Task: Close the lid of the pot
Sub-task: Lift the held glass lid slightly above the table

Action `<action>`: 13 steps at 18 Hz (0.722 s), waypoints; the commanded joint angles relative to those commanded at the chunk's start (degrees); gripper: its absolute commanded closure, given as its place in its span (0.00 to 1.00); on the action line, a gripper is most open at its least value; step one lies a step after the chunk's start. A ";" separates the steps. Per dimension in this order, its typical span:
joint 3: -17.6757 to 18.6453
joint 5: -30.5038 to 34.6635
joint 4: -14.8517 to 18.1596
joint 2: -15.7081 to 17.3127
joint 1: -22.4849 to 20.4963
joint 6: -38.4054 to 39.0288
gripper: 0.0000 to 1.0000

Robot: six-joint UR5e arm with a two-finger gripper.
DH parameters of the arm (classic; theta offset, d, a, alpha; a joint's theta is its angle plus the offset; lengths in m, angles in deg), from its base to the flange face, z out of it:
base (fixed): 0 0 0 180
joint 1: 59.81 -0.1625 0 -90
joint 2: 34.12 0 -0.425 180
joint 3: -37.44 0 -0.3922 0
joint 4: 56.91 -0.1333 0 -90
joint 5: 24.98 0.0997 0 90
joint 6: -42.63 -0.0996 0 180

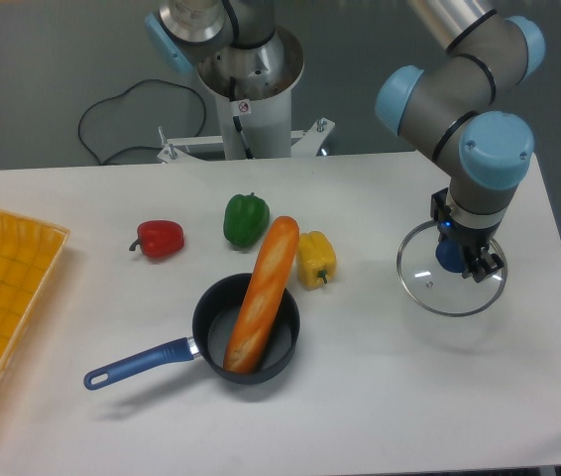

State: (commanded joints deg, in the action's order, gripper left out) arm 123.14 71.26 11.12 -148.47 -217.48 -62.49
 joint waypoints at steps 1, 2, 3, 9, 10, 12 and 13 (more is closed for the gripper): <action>0.00 0.00 0.00 0.09 0.00 0.09 0.79; 0.00 0.00 0.09 0.09 0.00 0.00 0.79; -0.17 0.00 0.26 0.17 0.00 0.00 0.79; -0.18 0.00 2.19 1.84 1.93 3.94 0.79; -0.18 0.00 2.89 2.37 2.46 5.00 0.79; -0.09 0.00 3.86 2.72 3.86 6.85 0.79; 0.09 0.00 4.30 2.99 4.30 7.46 0.79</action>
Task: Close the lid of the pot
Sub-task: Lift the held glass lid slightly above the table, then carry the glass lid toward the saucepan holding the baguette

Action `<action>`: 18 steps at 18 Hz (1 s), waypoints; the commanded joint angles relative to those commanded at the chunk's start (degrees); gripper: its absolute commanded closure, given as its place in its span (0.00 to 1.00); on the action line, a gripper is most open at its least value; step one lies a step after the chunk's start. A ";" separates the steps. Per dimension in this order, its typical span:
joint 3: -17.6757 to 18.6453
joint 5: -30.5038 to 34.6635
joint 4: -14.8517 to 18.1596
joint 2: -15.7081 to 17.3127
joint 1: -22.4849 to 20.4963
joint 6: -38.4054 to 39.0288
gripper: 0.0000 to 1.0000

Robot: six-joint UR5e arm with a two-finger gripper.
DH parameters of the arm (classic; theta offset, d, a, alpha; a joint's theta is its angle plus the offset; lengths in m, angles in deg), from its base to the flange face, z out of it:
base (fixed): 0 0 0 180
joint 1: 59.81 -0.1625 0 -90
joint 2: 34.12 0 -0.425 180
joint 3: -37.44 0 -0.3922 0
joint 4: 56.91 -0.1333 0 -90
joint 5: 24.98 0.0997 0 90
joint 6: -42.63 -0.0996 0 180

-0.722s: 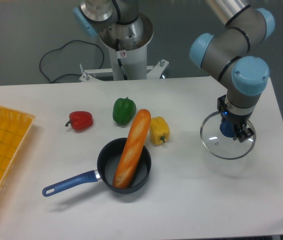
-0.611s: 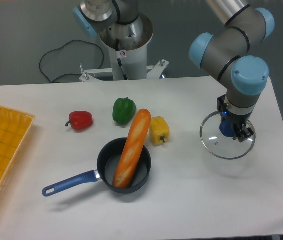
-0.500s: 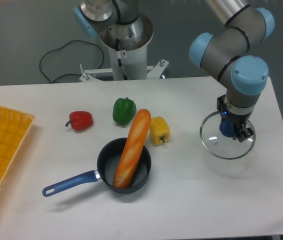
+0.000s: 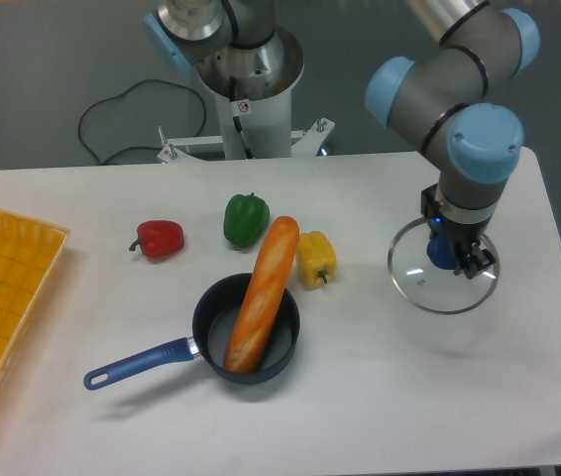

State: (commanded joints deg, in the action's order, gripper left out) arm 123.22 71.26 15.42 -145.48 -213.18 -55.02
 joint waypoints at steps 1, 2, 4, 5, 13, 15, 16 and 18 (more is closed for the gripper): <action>0.09 0.00 0.61 0.52 0.44 0.44 0.79; 0.26 0.00 1.32 1.05 0.97 0.79 0.79; 0.35 0.00 3.59 2.37 1.85 1.32 0.79; 0.35 0.00 4.39 2.72 2.46 1.85 0.79; 0.53 -0.17 5.37 3.25 9.58 10.46 0.79; 0.53 -0.53 5.37 3.34 10.63 11.51 0.79; 0.53 -0.53 5.37 3.34 11.16 12.13 0.79; 0.88 -0.70 5.37 3.43 12.39 13.71 0.79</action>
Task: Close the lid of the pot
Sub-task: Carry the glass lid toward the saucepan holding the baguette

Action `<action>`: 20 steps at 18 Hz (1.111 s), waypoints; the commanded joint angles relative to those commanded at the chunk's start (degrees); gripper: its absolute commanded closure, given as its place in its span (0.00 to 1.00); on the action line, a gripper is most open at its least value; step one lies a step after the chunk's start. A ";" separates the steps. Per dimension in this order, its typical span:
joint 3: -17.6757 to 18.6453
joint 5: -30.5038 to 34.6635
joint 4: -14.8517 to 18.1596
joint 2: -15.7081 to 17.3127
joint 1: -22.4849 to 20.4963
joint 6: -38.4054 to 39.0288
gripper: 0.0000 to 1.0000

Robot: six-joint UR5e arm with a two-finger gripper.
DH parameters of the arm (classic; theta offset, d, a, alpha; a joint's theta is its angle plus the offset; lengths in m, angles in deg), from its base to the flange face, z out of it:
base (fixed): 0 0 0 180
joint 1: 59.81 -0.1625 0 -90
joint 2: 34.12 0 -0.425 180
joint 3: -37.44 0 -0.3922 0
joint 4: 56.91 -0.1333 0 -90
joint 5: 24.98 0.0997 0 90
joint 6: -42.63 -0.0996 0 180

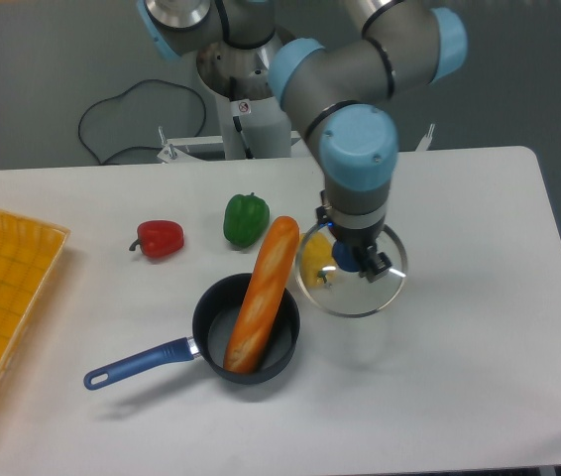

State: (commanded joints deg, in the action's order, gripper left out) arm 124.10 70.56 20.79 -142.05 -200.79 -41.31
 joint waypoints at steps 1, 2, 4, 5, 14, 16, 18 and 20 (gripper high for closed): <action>0.09 0.00 -0.09 -0.09 0.62 1.14 0.79; 0.18 0.00 -0.17 -0.17 1.32 2.37 0.79; 0.09 -0.09 -0.44 -0.35 2.46 4.04 0.79; 0.09 -0.09 -0.44 -0.35 2.90 4.57 0.79; -1.40 0.00 -0.35 -0.96 6.33 9.32 0.79; -2.46 0.00 -0.35 -2.10 7.47 10.73 0.79; -2.64 -0.09 -0.44 -2.20 7.92 11.69 0.79; -2.81 -0.09 -0.44 -2.11 8.53 11.96 0.79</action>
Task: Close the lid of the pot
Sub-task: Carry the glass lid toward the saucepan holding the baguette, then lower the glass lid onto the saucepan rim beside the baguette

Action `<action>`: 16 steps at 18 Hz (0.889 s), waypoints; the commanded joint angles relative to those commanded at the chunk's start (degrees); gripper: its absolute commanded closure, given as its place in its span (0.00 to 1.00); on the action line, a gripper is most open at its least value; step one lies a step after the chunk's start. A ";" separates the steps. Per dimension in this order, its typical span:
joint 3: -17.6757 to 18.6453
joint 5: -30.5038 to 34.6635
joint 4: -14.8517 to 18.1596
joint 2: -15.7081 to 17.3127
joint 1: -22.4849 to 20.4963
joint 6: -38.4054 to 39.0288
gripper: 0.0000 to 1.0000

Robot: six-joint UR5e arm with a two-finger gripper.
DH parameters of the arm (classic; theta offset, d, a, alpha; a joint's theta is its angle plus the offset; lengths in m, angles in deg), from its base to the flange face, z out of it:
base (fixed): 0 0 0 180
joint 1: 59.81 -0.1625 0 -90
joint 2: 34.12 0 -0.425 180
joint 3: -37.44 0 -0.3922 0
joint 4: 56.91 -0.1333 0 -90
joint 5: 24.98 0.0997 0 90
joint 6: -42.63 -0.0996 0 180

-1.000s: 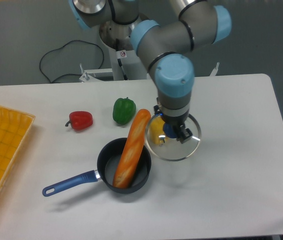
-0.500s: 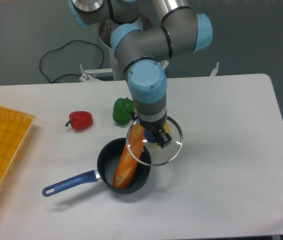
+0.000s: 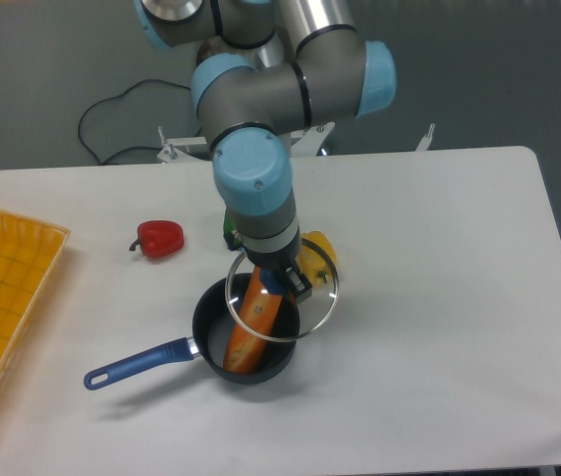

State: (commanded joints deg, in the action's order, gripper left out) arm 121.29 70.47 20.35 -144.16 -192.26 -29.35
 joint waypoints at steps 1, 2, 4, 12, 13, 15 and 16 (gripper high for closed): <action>0.00 0.00 0.00 0.00 0.09 0.52 0.79; 0.00 0.00 0.00 0.00 0.26 1.05 0.79; -0.09 0.09 -0.09 -0.61 0.97 1.84 0.79; -0.44 0.62 -0.18 -2.55 3.16 4.40 0.79; -0.44 0.62 -0.18 -2.72 3.17 4.40 0.79; -0.35 0.70 -0.18 -2.90 3.25 4.40 0.79; -0.35 0.79 -0.18 -3.07 3.69 4.40 0.79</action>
State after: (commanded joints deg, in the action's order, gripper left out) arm 120.94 71.26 20.17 -147.24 -188.57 -24.96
